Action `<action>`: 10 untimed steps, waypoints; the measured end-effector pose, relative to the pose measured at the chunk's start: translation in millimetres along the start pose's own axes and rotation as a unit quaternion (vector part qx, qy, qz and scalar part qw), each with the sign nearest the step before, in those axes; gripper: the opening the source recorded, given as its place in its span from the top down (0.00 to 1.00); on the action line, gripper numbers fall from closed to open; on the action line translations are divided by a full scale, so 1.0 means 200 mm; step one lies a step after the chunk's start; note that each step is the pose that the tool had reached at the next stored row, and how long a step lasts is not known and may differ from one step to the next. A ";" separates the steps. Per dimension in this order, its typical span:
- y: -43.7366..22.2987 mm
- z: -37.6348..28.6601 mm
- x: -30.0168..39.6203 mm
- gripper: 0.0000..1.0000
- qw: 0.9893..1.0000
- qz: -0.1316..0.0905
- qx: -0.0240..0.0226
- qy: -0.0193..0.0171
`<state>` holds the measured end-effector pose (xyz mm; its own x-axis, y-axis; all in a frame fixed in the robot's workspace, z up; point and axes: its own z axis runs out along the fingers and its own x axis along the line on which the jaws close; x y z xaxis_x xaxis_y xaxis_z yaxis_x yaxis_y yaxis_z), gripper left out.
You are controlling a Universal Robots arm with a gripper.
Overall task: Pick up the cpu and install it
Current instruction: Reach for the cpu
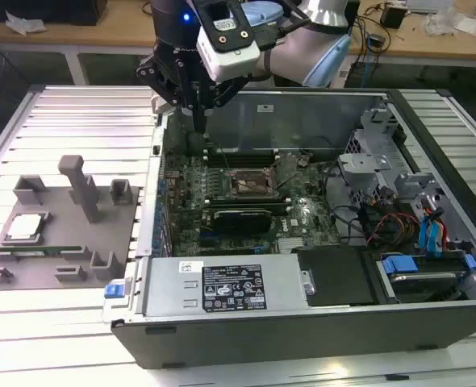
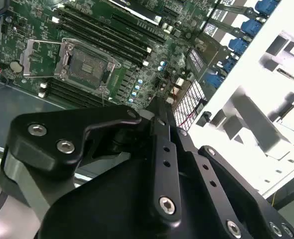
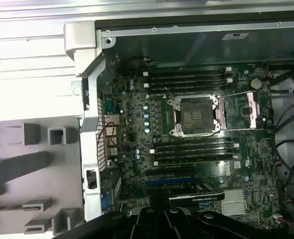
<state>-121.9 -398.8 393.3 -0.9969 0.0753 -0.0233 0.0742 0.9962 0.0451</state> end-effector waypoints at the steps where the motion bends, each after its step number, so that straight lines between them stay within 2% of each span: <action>1: 0.000 0.000 0.000 0.89 1.000 0.000 0.000 0.000; 10: 0.000 0.000 0.000 0.89 1.000 0.000 0.000 0.000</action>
<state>-121.9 -398.8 393.3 -0.9969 0.0753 -0.0233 0.0742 0.9962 0.0451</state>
